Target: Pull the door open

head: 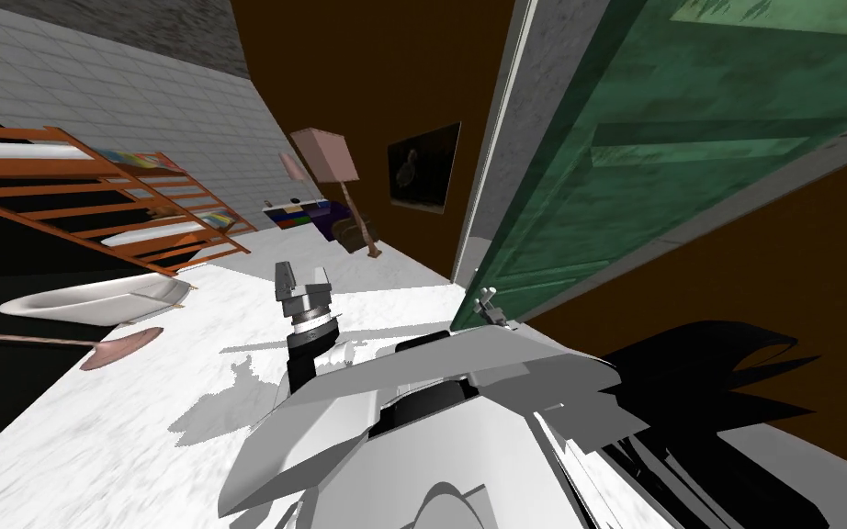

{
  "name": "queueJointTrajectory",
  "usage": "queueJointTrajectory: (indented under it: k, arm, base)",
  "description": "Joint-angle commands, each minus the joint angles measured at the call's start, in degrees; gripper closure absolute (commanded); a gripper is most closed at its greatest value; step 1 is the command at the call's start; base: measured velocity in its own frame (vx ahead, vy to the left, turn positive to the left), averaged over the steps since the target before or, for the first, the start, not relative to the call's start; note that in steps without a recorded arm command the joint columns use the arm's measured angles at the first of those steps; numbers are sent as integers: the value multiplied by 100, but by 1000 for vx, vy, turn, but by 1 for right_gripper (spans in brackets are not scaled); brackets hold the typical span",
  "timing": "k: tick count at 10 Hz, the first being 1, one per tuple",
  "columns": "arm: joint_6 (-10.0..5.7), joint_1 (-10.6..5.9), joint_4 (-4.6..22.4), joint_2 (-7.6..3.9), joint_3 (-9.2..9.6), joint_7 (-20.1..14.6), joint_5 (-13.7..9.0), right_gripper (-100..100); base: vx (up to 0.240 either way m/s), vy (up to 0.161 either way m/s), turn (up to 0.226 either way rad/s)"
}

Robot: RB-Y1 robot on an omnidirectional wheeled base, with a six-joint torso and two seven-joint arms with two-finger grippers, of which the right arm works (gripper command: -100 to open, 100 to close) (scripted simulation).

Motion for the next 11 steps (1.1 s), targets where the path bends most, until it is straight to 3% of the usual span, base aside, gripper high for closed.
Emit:
queueJointTrajectory:
  k: [1, 4, 5, 11]
  arm:
    - [-93, 17, 58, -37, 63, -66, 43, 100]
    - [-246, 21, 164, -117, 143, -181, 104, 100]
    - [-221, 7, 149, -100, 128, -159, 94, 100]
    - [-441, -74, 394, -202, 254, -352, 198, 100]
  base:
    - [-195, -48, 116]
    - [-204, -47, 110]
    - [-85, -22, 26]
    - [-183, -41, 126]
